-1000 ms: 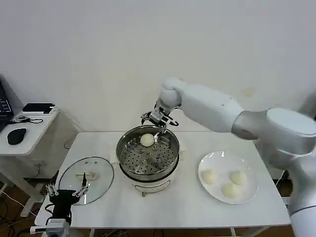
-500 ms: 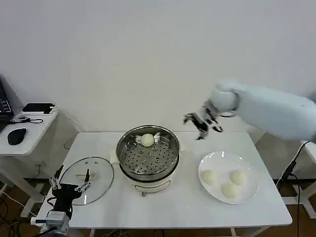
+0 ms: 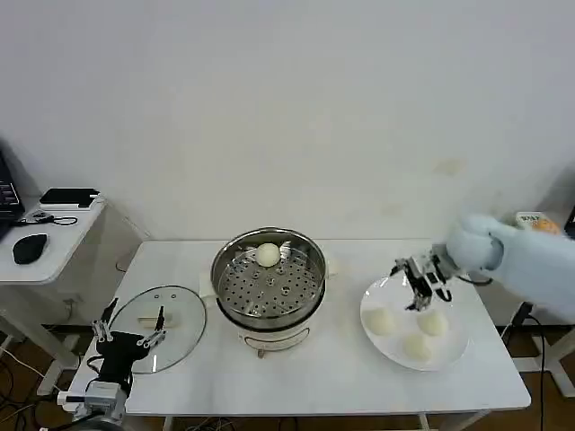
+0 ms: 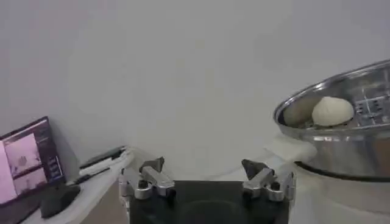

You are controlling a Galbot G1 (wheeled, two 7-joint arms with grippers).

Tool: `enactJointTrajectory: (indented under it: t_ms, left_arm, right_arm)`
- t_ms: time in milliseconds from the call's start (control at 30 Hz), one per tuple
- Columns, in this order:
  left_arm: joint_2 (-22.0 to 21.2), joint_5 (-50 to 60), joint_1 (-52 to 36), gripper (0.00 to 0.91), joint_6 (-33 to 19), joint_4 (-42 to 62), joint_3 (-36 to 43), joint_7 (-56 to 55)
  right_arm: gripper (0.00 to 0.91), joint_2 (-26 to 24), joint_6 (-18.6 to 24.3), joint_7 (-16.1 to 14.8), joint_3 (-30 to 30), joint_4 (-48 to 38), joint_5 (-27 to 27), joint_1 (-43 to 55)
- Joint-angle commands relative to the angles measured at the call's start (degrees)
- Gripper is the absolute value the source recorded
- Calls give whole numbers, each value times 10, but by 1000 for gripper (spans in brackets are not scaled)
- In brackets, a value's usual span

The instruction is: Take steamed baozi put them in steamer then cover it.

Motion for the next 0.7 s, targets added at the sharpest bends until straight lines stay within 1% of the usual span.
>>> enactJointTrajectory:
  t_ms: [33,167,267,433,700]
  left_arm:
    - [2,-1,-2,907,1,2,1,1]
    - [0,0,1,907,0,3,-4,2]
    - [0,0,4,907,0,3,-8,2]
    - [-2,0,6,907,0,4,-11,2]
    - [-2,3,5,907,0,4,-11,2]
  right_arm:
    - [907,-7,-17,2,80,-24,-16,-121]
    - [907,34,-18,3,95,-59,-22,-136]
    - [907,54,-24,0,100,-71,-21,-138]
    - [907,60,-22,-3,87,-75,-20,-129]
    - [897,89,-19,1,102,-101,-29,-146]
